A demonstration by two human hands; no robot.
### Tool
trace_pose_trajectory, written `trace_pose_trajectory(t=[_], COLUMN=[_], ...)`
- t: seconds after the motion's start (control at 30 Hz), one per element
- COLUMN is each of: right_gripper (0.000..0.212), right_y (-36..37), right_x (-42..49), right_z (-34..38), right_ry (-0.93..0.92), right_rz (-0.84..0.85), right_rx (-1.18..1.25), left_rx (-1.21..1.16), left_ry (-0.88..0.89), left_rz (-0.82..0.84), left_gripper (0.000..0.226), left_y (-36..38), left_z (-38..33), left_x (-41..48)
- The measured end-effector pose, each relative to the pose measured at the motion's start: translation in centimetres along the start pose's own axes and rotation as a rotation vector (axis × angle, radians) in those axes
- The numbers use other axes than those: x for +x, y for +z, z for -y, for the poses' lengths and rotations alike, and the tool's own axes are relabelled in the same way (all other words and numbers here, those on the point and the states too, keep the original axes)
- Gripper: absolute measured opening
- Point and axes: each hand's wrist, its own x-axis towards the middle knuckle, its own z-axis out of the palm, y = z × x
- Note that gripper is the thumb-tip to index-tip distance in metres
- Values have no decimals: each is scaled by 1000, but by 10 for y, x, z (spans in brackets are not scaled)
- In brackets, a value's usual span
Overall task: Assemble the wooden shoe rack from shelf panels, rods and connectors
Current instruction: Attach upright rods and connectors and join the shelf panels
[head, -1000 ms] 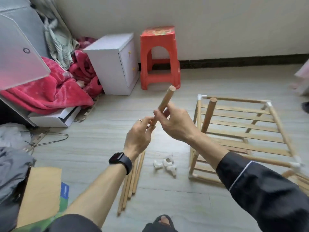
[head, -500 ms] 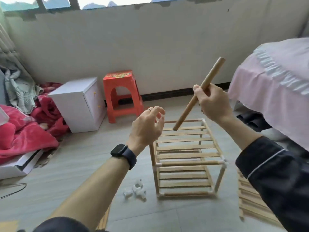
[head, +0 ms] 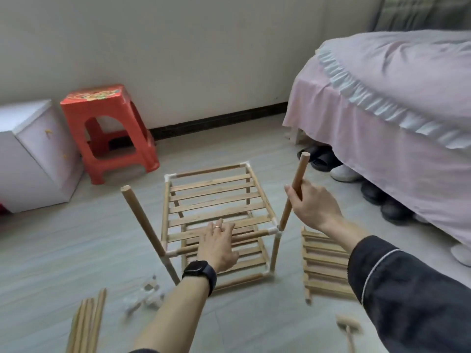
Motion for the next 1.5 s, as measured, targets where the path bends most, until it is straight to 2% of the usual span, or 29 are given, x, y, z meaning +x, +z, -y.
trace_pose_trajectory(t=[0.07, 0.3, 0.47, 0.63, 0.93, 1.03, 1.13, 1.2, 1.27, 1.37, 1.43, 1.5], right_gripper=[31, 26, 20, 23, 22, 24, 31, 25, 22, 29, 46, 53], right_y=[1, 8, 15, 17, 31, 34, 37, 35, 24, 6, 6, 11], right_x=[0, 7, 5, -5, 5, 7, 5, 9, 19, 35, 36, 33], right_z=[-5, -2, 3, -9, 7, 1, -3, 6, 29, 57, 63, 64], right_ry=[-3, -33, -119, -84, -215, -171, -34, 67, 140, 187, 205, 187], right_rz=[-15, 7, 43, 0, -88, -117, -88, -82, -98, -179, -188, -180], right_rx=[36, 177, 223, 308, 191, 169, 134, 320, 628, 1001, 1125, 1122], left_rx=[4, 33, 29, 37, 48, 46, 51, 56, 88, 120, 137, 172], left_ry=[-36, -65, -65, -70, -57, -65, -67, -57, -37, -24, -39, -39], left_rz=[26, -88, -68, -73, -49, -31, -18, -4, -14, -48, -61, -88], left_gripper=[81, 59, 56, 56, 58, 59, 61, 63, 63, 62, 60, 51], left_y=[12, 24, 21, 23, 17, 16, 15, 13, 13, 13, 13, 15], left_z=[6, 6, 6, 7, 6, 6, 4, 5, 7, 10, 12, 16], left_x=[8, 11, 9, 9, 9, 9, 10, 12, 14, 18, 22, 26])
